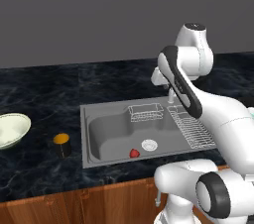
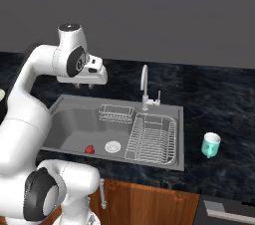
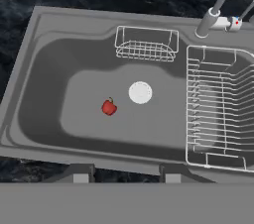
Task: Clear the mugs and bowl far away from the sink.
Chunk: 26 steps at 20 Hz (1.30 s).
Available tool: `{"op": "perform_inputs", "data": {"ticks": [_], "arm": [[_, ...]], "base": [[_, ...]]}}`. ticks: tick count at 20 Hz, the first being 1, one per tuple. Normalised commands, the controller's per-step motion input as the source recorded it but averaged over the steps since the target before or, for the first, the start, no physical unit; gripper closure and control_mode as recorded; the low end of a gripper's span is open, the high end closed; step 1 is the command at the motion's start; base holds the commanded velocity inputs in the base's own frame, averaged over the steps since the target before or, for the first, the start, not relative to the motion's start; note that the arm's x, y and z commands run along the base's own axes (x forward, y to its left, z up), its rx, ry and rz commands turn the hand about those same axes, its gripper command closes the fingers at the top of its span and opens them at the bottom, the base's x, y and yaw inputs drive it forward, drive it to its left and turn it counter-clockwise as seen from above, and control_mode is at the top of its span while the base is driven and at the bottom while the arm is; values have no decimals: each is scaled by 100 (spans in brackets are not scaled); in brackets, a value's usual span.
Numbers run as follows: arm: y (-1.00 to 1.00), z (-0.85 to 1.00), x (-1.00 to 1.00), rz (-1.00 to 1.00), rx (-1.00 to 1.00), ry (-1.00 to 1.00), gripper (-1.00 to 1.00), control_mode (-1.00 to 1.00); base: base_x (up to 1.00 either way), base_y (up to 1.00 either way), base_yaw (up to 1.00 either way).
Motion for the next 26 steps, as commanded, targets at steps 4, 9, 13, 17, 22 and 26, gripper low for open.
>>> {"op": "perform_inputs", "data": {"ticks": [4, 9, 13, 17, 22, 26], "arm": [[0, 1, -37, 0, 0, -6, -100, -100], [0, 1, -79, 0, -1, -15, -100, -100], [-3, 0, -70, -2, 0, -8, -100, -100], [-7, 0, -65, -1, 0, -5, -100, -100], [-42, 0, -57, -1, 0, -1, -100, -100], [-4, 0, -31, 0, 0, -5, -100, -100]], "base": [[0, 0, 0], [0, 0, 0], [0, 0, 0], [0, 0, 0], [0, 0, 0], [0, 0, 0]]}}
